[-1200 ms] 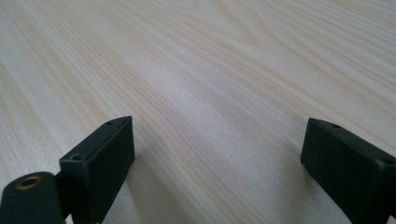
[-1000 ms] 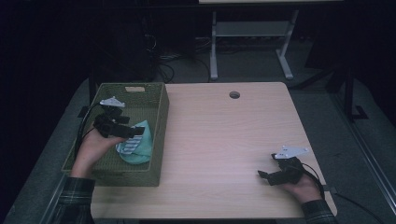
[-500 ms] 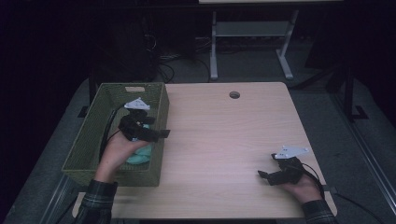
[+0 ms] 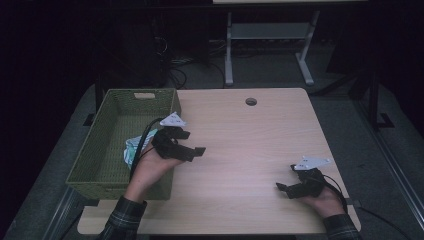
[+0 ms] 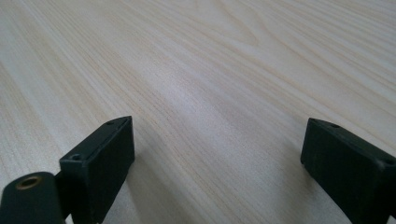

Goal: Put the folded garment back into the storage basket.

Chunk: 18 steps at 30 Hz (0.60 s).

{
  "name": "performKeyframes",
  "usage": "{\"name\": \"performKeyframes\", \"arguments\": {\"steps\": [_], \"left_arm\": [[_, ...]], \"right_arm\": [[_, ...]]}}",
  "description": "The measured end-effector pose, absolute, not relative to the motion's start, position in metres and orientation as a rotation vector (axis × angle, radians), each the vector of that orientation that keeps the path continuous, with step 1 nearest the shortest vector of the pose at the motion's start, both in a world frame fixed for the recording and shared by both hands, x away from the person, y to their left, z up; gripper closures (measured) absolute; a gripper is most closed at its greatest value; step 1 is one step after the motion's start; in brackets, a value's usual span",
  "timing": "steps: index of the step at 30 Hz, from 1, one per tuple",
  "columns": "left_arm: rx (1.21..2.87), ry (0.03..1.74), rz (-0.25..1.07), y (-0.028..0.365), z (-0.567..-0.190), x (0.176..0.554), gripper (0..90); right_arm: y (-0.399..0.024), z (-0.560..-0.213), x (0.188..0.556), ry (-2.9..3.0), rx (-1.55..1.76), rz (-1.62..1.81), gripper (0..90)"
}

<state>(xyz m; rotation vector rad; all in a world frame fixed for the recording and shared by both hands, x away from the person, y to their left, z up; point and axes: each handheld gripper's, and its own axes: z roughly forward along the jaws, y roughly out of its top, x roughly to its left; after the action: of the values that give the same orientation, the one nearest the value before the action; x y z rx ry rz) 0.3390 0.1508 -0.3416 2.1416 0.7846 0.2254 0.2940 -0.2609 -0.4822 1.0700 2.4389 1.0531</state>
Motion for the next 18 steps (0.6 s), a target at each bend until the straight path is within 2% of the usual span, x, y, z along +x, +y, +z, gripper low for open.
{"name": "performKeyframes", "arguments": {"steps": [18], "left_arm": [[2.192,0.721,0.247,0.099,-0.388,0.322,16.8]], "right_arm": [[-0.261,-0.482,0.294,2.44,1.065,1.055,9.4]]}}
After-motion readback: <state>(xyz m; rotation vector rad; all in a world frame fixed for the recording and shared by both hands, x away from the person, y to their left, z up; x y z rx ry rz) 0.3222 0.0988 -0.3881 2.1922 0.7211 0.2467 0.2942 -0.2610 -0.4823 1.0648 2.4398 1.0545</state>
